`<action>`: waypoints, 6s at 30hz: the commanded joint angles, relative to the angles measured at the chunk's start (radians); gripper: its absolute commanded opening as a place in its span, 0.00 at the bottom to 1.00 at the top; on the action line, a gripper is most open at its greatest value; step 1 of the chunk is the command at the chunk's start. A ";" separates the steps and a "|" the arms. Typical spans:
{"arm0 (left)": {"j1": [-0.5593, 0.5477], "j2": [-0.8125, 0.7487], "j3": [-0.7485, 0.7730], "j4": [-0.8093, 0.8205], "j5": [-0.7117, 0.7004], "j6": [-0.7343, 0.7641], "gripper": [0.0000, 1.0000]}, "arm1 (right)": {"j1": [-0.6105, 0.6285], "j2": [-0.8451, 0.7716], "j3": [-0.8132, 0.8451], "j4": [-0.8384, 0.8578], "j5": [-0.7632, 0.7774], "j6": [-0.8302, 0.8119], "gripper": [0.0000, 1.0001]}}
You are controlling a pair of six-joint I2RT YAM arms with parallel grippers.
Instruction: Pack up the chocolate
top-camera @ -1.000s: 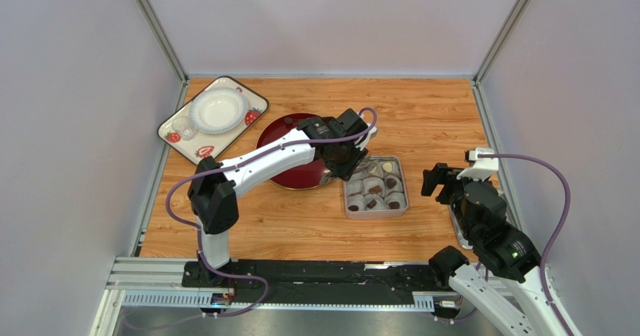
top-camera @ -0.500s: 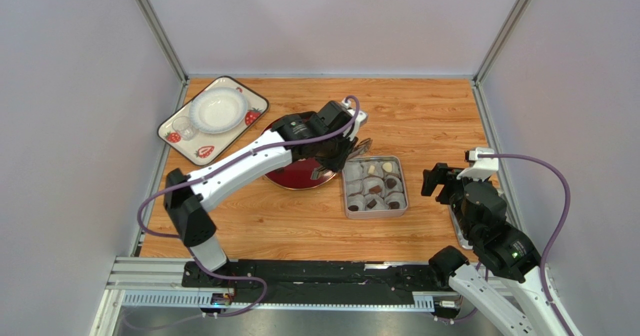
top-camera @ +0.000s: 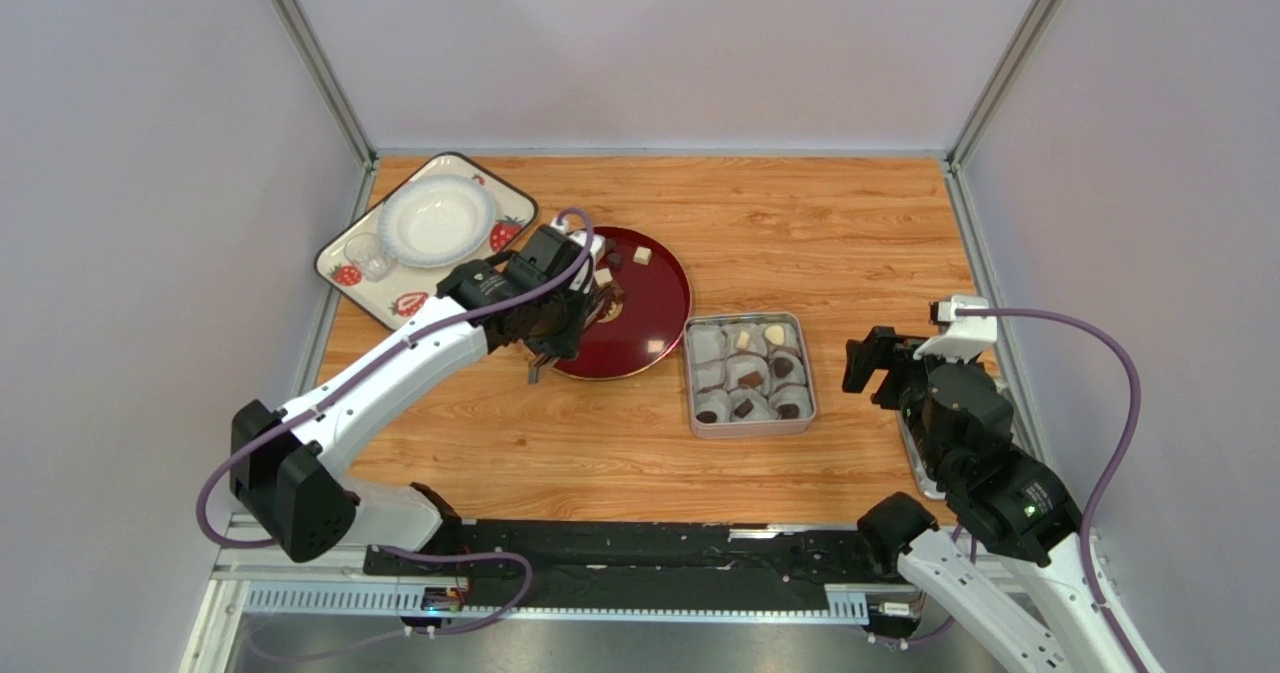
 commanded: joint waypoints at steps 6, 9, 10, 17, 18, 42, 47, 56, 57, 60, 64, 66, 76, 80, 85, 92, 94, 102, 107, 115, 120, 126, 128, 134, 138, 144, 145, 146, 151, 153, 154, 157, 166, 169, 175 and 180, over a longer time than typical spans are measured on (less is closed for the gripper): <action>0.115 -0.079 -0.117 0.044 -0.022 0.057 0.36 | -0.003 0.001 0.004 0.041 -0.005 -0.015 0.80; 0.136 -0.042 -0.114 0.049 -0.012 0.085 0.38 | -0.002 0.006 0.004 0.038 -0.005 -0.015 0.80; 0.139 -0.028 -0.104 0.049 -0.011 0.091 0.39 | -0.002 0.006 0.004 0.038 -0.004 -0.013 0.80; 0.144 0.044 -0.055 0.048 0.024 0.134 0.44 | -0.002 0.007 0.004 0.038 -0.004 -0.015 0.80; 0.145 0.047 -0.051 0.049 0.025 0.139 0.48 | -0.002 0.009 0.004 0.038 -0.004 -0.013 0.80; 0.178 0.093 0.001 -0.001 0.072 0.145 0.33 | -0.002 0.007 0.003 0.040 -0.002 -0.016 0.81; 0.176 0.035 -0.005 -0.024 0.127 0.142 0.31 | -0.002 0.007 0.004 0.040 -0.005 -0.015 0.80; 0.107 -0.078 0.024 -0.041 0.222 0.140 0.30 | -0.002 0.007 0.004 0.041 -0.008 -0.012 0.80; 0.093 -0.080 0.032 -0.043 0.224 0.140 0.30 | -0.003 0.009 0.005 0.043 -0.008 -0.013 0.80; 0.033 -0.069 0.067 -0.052 0.225 0.131 0.30 | -0.002 0.007 0.005 0.041 -0.008 -0.013 0.80; -0.061 -0.037 0.115 -0.061 0.221 0.113 0.31 | -0.002 0.007 0.005 0.041 -0.007 -0.013 0.80; -0.089 -0.016 0.136 -0.064 0.218 0.108 0.31 | -0.003 0.004 0.005 0.040 -0.005 -0.013 0.80; -0.227 0.092 0.198 -0.097 0.204 0.090 0.31 | -0.002 0.006 0.004 0.040 -0.005 -0.013 0.80; -0.257 0.135 0.219 -0.107 0.190 0.093 0.32 | -0.002 0.007 0.004 0.041 -0.007 -0.012 0.80; -0.281 0.179 0.254 -0.136 0.173 0.090 0.33 | -0.002 0.009 0.005 0.041 -0.008 -0.013 0.80; -0.286 0.236 0.281 -0.153 0.144 0.087 0.38 | -0.002 0.009 0.004 0.043 -0.011 -0.013 0.80; -0.287 0.247 0.288 -0.152 0.144 0.087 0.39 | -0.002 0.009 0.003 0.043 -0.011 -0.013 0.80; -0.296 0.274 0.311 -0.153 0.150 0.094 0.43 | -0.002 0.004 0.004 0.041 -0.010 -0.015 0.80; -0.296 0.257 0.311 -0.153 0.134 0.087 0.42 | -0.002 0.003 0.004 0.041 -0.008 -0.015 0.80; -0.295 0.179 0.311 -0.146 0.016 0.054 0.33 | -0.003 0.003 0.004 0.040 -0.008 -0.015 0.80; -0.249 0.118 0.267 -0.144 -0.026 0.018 0.31 | -0.002 0.003 0.004 0.040 -0.010 -0.013 0.80; -0.116 -0.003 0.126 -0.155 -0.035 -0.047 0.32 | -0.002 0.001 0.004 0.040 -0.010 -0.012 0.80; -0.061 -0.046 0.088 -0.164 -0.035 -0.073 0.32 | -0.002 0.003 0.004 0.041 -0.011 -0.013 0.80; 0.027 -0.123 -0.040 -0.167 -0.072 -0.093 0.36 | -0.002 0.003 0.004 0.043 -0.017 -0.015 0.80; 0.064 -0.128 -0.092 -0.154 -0.083 -0.091 0.40 | -0.002 0.000 0.004 0.044 -0.020 -0.015 0.80; 0.096 -0.099 -0.111 -0.112 -0.069 -0.082 0.46 | -0.002 -0.007 0.002 0.043 -0.020 -0.013 0.80; 0.096 -0.089 -0.112 -0.109 -0.064 -0.082 0.47 | -0.002 -0.007 0.000 0.043 -0.020 -0.015 0.80; 0.096 -0.086 -0.112 -0.098 -0.063 -0.084 0.47 | -0.002 -0.005 0.002 0.043 -0.020 -0.015 0.80; 0.102 -0.060 -0.117 -0.087 -0.063 -0.084 0.51 | -0.002 -0.005 0.000 0.045 -0.022 -0.013 0.80; 0.104 -0.049 -0.120 -0.083 -0.061 -0.087 0.51 | -0.002 -0.004 0.002 0.046 -0.022 -0.015 0.80; 0.105 -0.045 -0.121 -0.083 -0.063 -0.088 0.51 | -0.002 -0.005 0.002 0.045 -0.023 -0.015 0.80; 0.107 -0.031 -0.129 -0.089 -0.074 -0.091 0.51 | -0.002 -0.002 0.000 0.046 -0.022 -0.015 0.80; 0.108 -0.010 -0.152 -0.083 -0.068 -0.096 0.47 | -0.002 -0.004 0.002 0.045 -0.022 -0.015 0.80; 0.108 -0.003 -0.143 -0.078 -0.045 -0.094 0.38 | -0.002 -0.005 0.002 0.043 -0.020 -0.015 0.80; 0.108 -0.025 -0.103 -0.083 0.006 -0.078 0.30 | -0.002 -0.008 0.002 0.043 -0.019 -0.015 0.80; 0.102 -0.068 -0.063 -0.078 0.080 -0.052 0.30 | -0.003 -0.008 0.002 0.043 -0.020 -0.013 0.80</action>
